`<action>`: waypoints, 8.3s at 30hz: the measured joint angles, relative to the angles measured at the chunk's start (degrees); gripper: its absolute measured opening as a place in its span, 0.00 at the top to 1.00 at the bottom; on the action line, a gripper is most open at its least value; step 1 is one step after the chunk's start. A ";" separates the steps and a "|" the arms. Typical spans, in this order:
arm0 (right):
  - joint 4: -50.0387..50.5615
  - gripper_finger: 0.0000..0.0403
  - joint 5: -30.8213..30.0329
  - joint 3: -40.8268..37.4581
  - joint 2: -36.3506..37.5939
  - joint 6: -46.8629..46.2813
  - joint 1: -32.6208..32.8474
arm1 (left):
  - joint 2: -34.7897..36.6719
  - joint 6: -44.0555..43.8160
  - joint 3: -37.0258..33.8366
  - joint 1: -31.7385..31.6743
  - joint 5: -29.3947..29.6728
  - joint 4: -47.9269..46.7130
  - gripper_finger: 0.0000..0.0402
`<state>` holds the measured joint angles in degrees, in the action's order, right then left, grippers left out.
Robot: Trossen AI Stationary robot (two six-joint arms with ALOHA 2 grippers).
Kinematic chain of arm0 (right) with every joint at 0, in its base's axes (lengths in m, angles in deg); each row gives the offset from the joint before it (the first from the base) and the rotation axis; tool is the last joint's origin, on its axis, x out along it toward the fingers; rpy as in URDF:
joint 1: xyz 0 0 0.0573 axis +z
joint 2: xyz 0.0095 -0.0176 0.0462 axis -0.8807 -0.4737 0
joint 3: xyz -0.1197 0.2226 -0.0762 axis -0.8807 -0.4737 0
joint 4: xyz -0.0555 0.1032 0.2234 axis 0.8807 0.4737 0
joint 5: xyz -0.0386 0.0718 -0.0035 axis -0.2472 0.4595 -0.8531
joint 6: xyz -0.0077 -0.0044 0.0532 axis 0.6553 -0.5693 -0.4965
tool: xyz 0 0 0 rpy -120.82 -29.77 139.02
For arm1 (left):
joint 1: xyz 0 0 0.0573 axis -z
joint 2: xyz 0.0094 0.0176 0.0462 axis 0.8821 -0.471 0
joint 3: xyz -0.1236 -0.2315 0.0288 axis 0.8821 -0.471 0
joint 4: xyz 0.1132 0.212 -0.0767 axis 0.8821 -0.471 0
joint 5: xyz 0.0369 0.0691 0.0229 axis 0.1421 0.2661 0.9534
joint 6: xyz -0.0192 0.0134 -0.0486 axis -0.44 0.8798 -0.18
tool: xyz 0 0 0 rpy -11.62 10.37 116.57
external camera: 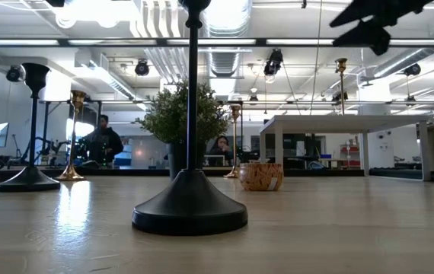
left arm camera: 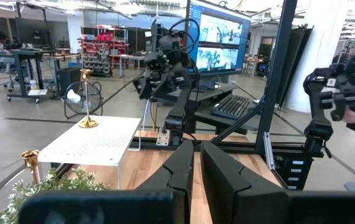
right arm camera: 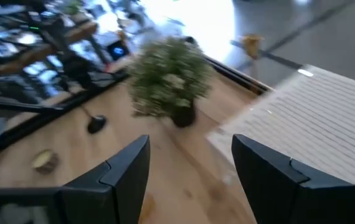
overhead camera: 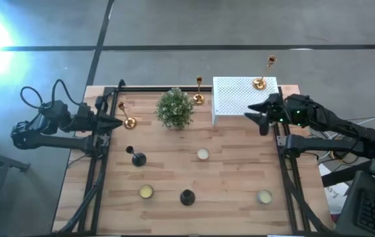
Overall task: Pick & Place candle stick holders
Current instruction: Put the top gold candle holder on the shelf
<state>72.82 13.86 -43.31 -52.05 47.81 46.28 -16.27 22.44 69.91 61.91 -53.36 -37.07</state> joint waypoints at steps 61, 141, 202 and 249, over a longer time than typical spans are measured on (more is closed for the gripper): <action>-28.99 0.46 -0.82 21.21 -64.16 24.39 -16.18 | 0.01 0.00 0.00 0.02 0.00 -0.02 0.91; -19.57 0.97 -1.88 21.44 -38.13 19.45 -18.81 | 0.01 0.00 0.00 0.00 0.02 0.00 0.91; 4.89 0.97 -41.09 20.40 -37.36 -7.17 -18.33 | 0.02 -0.02 0.02 0.02 0.01 -0.01 0.91; 5.72 0.93 -38.47 20.24 -36.31 -4.74 -19.82 | 0.02 0.00 0.02 0.02 0.00 -0.01 0.91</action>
<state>78.54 -24.60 -23.06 -88.36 43.08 26.46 -16.25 22.44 69.93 61.93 -53.35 -37.08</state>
